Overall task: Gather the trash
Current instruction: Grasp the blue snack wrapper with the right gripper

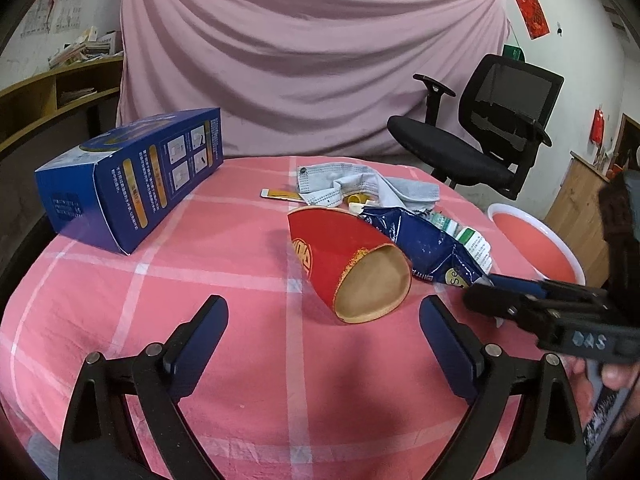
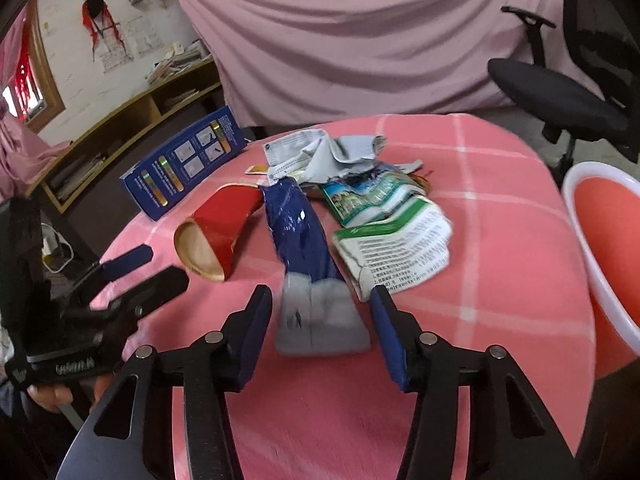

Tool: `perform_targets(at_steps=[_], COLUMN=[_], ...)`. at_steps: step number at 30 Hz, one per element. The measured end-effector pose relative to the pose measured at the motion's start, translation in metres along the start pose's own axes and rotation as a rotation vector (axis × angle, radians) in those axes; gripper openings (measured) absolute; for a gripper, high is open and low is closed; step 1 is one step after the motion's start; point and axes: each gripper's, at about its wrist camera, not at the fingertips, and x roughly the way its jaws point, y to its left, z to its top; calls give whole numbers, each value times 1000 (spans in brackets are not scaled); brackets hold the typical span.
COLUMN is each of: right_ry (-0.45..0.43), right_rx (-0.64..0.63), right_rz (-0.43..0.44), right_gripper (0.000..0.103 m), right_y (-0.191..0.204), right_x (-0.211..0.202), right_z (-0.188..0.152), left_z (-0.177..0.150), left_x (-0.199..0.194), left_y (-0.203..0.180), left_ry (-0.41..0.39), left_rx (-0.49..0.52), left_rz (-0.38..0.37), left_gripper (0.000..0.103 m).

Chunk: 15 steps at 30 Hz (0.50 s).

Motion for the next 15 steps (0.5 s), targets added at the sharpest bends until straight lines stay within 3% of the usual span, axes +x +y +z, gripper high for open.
perform_targets(at_steps=[3, 9, 15], right_ry=[16, -25, -140], right_rx=[10, 33, 26], right_rz=[10, 1, -61], right_gripper=[32, 29, 29], right_y=[-5, -9, -6], right_x=[9, 2, -18], right_z=[8, 4, -6], left_z=[4, 9, 16], left_x=[-2, 0, 15], left_y=[0, -10, -21], left_ry=[2, 7, 53], left_rx=[-8, 30, 51], left_rz=[-13, -6, 31], left_gripper=[93, 94, 93])
